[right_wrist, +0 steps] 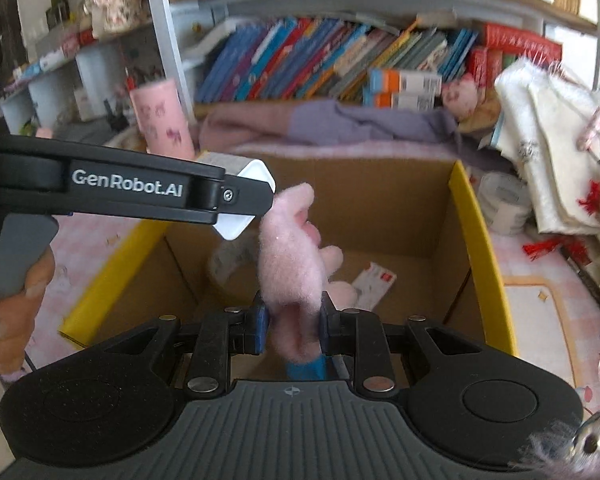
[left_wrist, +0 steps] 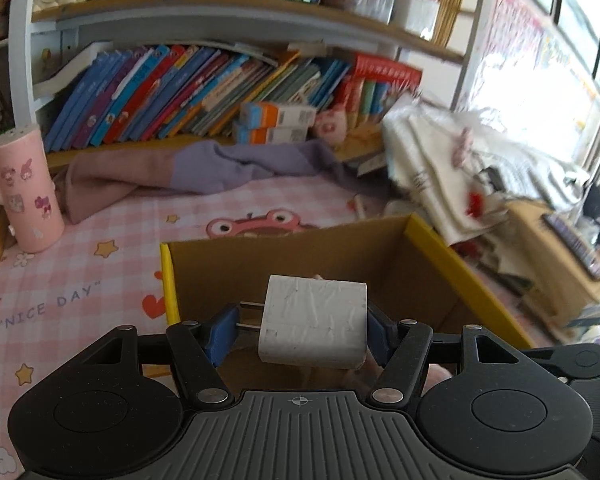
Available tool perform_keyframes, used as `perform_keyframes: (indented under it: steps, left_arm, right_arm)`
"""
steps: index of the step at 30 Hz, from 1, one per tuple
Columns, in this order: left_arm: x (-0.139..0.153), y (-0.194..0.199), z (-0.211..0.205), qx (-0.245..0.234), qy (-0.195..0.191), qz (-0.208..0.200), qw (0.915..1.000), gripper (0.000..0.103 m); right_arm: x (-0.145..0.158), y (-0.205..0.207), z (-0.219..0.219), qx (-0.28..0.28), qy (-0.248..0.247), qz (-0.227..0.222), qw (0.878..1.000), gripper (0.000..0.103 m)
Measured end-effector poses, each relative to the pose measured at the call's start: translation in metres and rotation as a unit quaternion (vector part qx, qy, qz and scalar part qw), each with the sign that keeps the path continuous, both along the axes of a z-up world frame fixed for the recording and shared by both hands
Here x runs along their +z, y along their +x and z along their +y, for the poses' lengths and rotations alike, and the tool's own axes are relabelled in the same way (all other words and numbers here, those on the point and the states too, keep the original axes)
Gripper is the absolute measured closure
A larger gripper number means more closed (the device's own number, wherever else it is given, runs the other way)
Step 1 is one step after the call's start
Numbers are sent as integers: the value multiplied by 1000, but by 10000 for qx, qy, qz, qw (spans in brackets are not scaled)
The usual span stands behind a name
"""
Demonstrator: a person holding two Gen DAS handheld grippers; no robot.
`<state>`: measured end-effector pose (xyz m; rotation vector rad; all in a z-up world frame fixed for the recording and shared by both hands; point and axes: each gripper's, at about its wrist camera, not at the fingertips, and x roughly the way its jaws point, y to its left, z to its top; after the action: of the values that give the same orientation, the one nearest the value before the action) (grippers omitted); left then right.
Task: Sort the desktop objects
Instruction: 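Lower the charger and glove with both tools into the yellow box, then open both tools, releasing the charger and glove inside the box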
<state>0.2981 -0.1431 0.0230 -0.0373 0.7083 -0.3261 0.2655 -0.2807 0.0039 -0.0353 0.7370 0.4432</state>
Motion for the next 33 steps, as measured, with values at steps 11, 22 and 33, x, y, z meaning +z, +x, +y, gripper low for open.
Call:
perform_keyframes:
  steps: [11, 22, 33]
  left_arm:
    - [-11, 13, -7, 286, 251, 249, 9990, 37]
    - [5, 0, -9, 547, 411, -264, 9973, 26]
    - [35, -33, 5, 972, 309, -677, 9925, 21]
  right_arm:
    - [-20, 24, -8, 235, -90, 531, 9983, 79]
    - [-18, 25, -10, 322, 82, 517, 9981, 63]
    - [13, 15, -14, 309, 490, 43, 9983, 56]
